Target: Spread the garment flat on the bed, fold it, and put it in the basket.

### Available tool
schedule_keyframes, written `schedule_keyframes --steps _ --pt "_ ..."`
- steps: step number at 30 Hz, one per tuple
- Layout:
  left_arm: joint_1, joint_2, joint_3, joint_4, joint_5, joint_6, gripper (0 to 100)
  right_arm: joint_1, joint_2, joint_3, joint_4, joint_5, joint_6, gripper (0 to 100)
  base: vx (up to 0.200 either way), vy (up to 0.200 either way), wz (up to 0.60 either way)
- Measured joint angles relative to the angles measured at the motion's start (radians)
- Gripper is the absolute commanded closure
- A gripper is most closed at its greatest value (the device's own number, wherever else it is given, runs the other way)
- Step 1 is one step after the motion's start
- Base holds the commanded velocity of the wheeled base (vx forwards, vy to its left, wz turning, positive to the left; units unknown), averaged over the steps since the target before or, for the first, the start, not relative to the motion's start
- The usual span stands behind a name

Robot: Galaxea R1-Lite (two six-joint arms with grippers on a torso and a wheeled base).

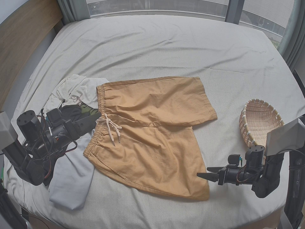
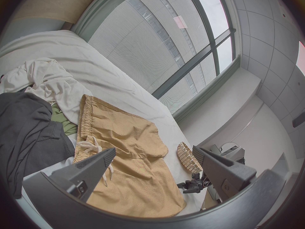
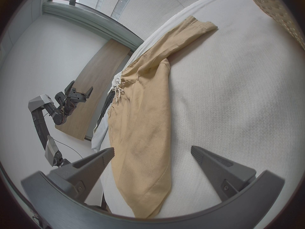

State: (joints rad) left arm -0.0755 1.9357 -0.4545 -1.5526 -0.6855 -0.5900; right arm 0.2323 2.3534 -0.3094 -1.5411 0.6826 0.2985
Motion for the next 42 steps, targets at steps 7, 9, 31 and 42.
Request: schedule_keyframes --steps 7,9,31,42 --pt "-0.001 0.0 0.0 0.0 0.0 0.0 0 0.015 0.018 -0.056 0.005 0.003 0.013 0 0.0 0.0 0.0" --pt "-0.001 0.0 -0.001 0.0 0.0 0.0 0 0.017 0.024 -0.081 0.005 0.003 0.017 0 0.0 0.0 0.0" --pt "-0.001 0.003 -0.002 0.0 0.0 0.0 0 0.055 -0.105 -0.083 0.004 -0.004 0.038 100 0.0 0.0 0.0" --pt "-0.002 0.003 0.004 0.0 0.0 0.0 0 0.153 -0.106 -0.094 0.003 -0.005 0.033 100 0.0 0.0 0.0"
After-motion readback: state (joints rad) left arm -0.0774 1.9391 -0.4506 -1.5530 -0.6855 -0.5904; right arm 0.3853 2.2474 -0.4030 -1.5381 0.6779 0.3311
